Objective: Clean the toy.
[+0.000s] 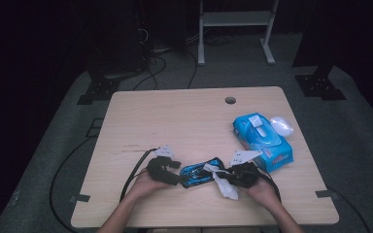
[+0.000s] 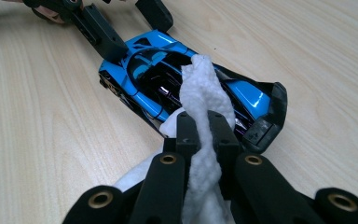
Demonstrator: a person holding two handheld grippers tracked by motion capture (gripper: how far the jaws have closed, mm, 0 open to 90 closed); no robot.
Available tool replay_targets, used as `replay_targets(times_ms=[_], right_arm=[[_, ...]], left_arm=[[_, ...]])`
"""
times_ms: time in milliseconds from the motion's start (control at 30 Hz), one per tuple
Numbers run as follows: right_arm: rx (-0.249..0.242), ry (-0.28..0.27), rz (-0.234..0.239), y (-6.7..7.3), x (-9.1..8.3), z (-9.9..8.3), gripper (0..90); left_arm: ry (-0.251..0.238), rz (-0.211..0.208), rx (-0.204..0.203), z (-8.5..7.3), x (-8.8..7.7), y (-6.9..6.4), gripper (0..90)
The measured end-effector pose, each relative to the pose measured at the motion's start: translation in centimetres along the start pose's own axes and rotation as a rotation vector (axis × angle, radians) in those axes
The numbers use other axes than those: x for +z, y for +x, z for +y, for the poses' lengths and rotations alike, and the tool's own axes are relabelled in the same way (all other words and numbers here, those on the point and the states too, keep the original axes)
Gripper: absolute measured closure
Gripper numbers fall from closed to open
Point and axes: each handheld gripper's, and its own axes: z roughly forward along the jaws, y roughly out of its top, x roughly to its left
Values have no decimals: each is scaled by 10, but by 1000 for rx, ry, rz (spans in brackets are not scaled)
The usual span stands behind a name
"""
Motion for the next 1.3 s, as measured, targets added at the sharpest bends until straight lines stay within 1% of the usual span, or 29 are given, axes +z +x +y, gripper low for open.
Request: replay_targets(times_ms=[67, 100, 133, 200, 233, 300, 333, 400, 467, 567, 633, 667, 767, 1033, 1167, 1300], right_arm=[[3, 20, 16, -3, 0, 4, 843], [-1, 29, 11, -4, 0, 6, 843], [-3, 28, 4, -6, -1, 8, 842], [15, 18, 8, -12, -1, 11, 842], [15, 18, 10, -15, 0, 13, 842], [1, 33, 13, -17, 3, 13, 842], [-6, 47, 13, -17, 5, 12, 842], [-6, 29, 14, -17, 5, 9, 842], [-19, 28, 2, -15, 5, 8, 842], [-28, 23, -7, -12, 5, 7, 843], [-26, 18, -7, -12, 5, 5, 843], [-22, 15, -6, -11, 4, 5, 843], [-22, 8, -7, -12, 4, 3, 844], [-15, -23, -20, -8, 2, -3, 847], [-18, -33, -29, -4, -1, -7, 849], [-10, -36, -31, -3, -2, -9, 850]], left_arm=[[2, 3, 4, 0, 0, 0, 258], [4, 2, 4, 0, 0, 0, 257], [3, 1, 4, 0, 0, 0, 257], [5, 3, 4, 0, 0, 0, 254], [7, 3, 3, 1, -1, 0, 251], [6, -16, -16, 1, -1, 0, 233], [5, -23, -17, 1, -1, 0, 230], [6, -35, -21, 2, -1, -1, 217], [6, -52, -32, 3, 1, -2, 206], [6, -57, -48, 4, 3, -5, 199], [10, -62, -56, 4, 5, -5, 198], [9, -56, -55, 4, 6, -6, 198], [5, -65, -81, 4, 6, -5, 214], [12, -64, -92, 5, 6, -5, 224], [2, -62, -117, 5, 5, -4, 229], [-5, -52, -125, 6, 6, -2, 243]])
